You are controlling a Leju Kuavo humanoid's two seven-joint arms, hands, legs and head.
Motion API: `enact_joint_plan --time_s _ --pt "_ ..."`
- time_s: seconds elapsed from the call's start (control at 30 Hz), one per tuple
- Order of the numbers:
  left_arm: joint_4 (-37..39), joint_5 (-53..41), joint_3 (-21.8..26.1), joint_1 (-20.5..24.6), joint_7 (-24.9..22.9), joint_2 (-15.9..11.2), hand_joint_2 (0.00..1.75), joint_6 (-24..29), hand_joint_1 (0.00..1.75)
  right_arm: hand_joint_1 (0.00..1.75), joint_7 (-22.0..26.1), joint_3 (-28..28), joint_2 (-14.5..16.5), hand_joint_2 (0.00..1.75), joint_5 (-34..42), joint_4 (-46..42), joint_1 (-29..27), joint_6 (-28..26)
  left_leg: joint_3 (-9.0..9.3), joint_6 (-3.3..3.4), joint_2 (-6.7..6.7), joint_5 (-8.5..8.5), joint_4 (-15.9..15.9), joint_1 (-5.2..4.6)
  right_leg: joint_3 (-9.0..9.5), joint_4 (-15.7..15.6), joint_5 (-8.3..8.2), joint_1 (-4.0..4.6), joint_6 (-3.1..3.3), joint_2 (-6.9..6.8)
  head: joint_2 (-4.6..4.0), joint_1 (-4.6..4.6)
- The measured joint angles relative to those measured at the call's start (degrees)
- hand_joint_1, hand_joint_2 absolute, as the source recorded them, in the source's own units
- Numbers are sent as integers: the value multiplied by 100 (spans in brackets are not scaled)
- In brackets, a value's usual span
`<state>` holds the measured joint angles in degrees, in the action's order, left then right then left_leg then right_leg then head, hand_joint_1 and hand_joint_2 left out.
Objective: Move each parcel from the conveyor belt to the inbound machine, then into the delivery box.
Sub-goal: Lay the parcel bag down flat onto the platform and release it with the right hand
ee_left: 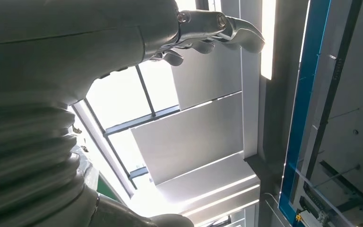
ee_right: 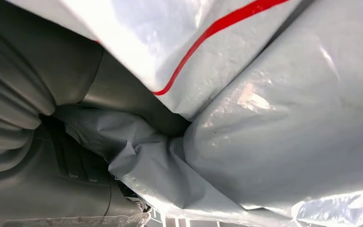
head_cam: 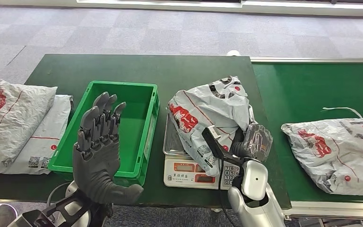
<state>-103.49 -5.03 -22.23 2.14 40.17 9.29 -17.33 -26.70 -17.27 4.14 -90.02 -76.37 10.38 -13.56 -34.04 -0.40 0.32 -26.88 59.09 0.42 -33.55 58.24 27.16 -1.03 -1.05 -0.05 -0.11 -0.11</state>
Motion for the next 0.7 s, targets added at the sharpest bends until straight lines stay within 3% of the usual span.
enact_joint_plan --time_s 0.1,0.13,0.23,0.27,0.5,0.7 --pt "0 -4 0 -6 0 0 175 -1 0 175 71 -4 -11 175 -1 60 1 11 0 0 0 0 0 0 -1 0 0 1 0 0 0 0" --pt "0 -5 0 -6 0 0 175 -2 0 131 105 -4 -11 175 -1 78 1 15 0 0 0 0 0 1 -1 0 0 1 0 1 0 0" --pt "1 -13 0 -7 0 0 175 -5 0 0 262 -4 -11 44 0 129 1 34 0 0 0 0 0 1 -1 0 0 1 0 0 0 0" --pt "1 -21 0 -7 0 0 175 -7 0 0 363 1 -9 0 1 147 0 48 0 0 0 0 0 1 -1 0 0 1 0 0 0 0" --pt "17 -49 0 -7 0 0 175 -9 0 0 1158 251 142 0 83 216 -43 -31 1 0 0 0 0 1 0 0 0 0 0 0 0 0" --pt "17 -48 0 -7 0 0 175 -11 0 0 1316 469 234 0 121 175 -105 -59 1 0 1 0 0 1 -1 0 0 0 0 1 0 0"
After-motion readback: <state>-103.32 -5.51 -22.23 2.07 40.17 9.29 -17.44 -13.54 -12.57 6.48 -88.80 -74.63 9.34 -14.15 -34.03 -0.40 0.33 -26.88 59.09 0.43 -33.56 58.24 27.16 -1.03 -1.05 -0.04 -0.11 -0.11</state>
